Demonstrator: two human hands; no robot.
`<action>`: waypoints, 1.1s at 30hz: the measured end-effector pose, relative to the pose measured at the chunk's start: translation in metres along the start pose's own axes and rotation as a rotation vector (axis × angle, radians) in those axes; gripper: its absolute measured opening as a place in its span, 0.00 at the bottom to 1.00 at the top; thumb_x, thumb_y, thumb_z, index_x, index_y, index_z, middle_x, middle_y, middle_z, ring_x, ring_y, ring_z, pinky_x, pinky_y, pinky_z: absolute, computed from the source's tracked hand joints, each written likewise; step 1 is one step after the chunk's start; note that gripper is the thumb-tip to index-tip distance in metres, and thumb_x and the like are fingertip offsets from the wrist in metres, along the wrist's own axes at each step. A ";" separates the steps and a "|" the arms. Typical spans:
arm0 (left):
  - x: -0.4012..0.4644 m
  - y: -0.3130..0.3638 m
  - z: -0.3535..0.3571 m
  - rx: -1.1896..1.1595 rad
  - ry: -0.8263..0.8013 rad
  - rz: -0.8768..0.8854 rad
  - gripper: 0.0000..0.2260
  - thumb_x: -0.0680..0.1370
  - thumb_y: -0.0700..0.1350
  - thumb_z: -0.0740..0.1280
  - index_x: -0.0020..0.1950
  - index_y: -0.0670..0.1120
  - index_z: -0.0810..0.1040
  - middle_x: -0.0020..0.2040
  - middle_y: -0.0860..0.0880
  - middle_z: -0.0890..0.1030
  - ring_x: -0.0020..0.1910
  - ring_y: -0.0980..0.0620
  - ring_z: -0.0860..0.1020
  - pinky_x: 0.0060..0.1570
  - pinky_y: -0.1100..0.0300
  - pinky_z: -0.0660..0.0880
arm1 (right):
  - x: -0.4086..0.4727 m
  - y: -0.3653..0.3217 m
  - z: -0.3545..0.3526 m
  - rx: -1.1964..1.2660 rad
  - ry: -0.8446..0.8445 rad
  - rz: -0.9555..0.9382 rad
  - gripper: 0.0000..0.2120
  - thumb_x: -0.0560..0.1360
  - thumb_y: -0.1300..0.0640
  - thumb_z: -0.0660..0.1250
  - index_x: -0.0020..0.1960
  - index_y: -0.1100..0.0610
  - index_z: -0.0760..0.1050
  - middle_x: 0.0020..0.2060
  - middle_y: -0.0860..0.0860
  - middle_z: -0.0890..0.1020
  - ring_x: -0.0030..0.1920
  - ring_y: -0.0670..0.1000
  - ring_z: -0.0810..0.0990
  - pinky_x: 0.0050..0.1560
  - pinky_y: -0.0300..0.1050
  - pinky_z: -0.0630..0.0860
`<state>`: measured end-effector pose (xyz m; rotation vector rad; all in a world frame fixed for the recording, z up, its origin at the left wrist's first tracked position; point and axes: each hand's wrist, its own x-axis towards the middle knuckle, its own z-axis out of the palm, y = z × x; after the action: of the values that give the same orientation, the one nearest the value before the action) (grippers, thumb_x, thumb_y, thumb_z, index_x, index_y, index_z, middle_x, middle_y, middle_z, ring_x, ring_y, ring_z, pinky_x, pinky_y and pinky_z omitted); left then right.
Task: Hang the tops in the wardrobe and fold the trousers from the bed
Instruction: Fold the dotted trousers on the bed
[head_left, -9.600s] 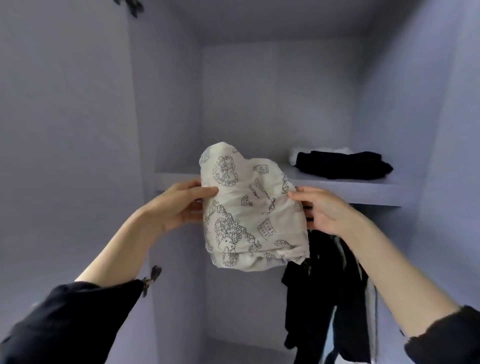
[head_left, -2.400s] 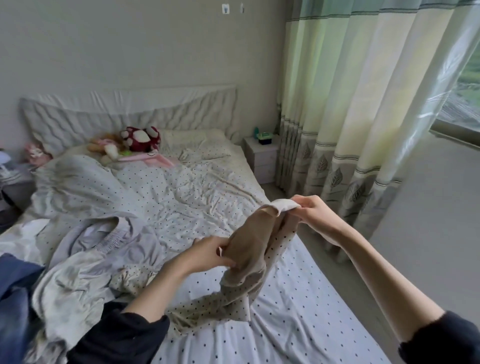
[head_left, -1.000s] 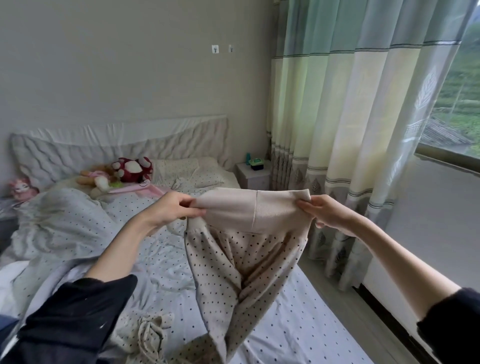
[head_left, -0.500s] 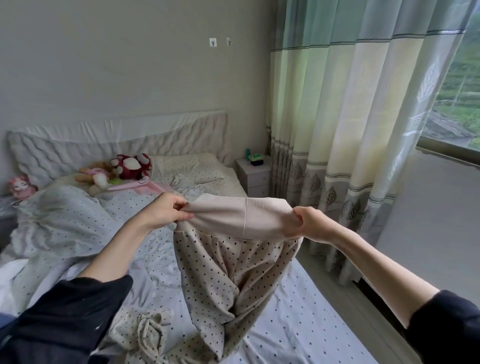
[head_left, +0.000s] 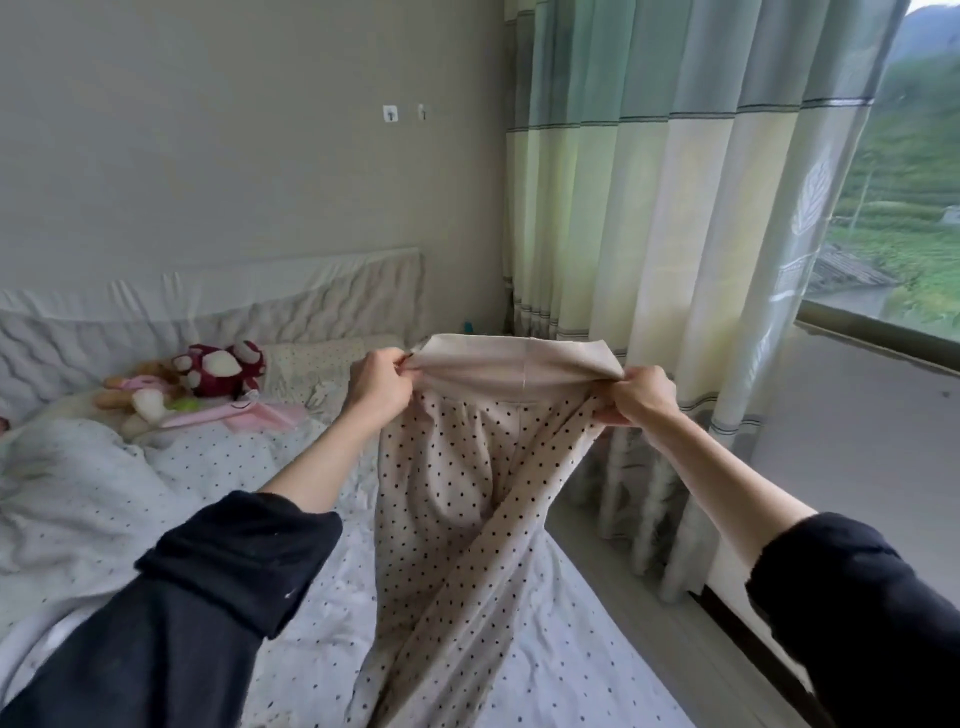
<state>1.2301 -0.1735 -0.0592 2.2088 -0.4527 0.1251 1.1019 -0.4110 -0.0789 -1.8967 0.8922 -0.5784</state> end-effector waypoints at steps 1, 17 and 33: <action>0.016 0.017 0.006 -0.064 0.005 0.000 0.07 0.77 0.39 0.64 0.54 0.43 0.79 0.47 0.41 0.82 0.46 0.42 0.81 0.49 0.50 0.78 | 0.015 -0.009 -0.011 0.067 0.041 0.008 0.11 0.73 0.67 0.58 0.39 0.59 0.78 0.40 0.60 0.82 0.33 0.57 0.83 0.33 0.47 0.82; 0.106 0.214 -0.008 -1.115 -0.173 0.156 0.08 0.76 0.34 0.61 0.46 0.46 0.75 0.41 0.46 0.77 0.38 0.47 0.75 0.43 0.54 0.76 | 0.046 -0.130 -0.173 -0.076 0.582 -0.657 0.11 0.76 0.61 0.63 0.56 0.57 0.79 0.51 0.55 0.82 0.49 0.51 0.74 0.40 0.40 0.63; -0.006 0.004 -0.059 -0.995 -0.375 -0.055 0.06 0.80 0.37 0.59 0.53 0.45 0.74 0.43 0.45 0.76 0.40 0.46 0.79 0.41 0.54 0.80 | -0.143 -0.080 -0.058 -0.130 -0.163 -0.718 0.04 0.73 0.68 0.67 0.41 0.61 0.78 0.31 0.45 0.77 0.32 0.40 0.72 0.35 0.37 0.71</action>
<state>1.2270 -0.1284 -0.0210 1.2488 -0.5084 -0.4626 0.9990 -0.3067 0.0146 -2.3400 0.1188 -0.7786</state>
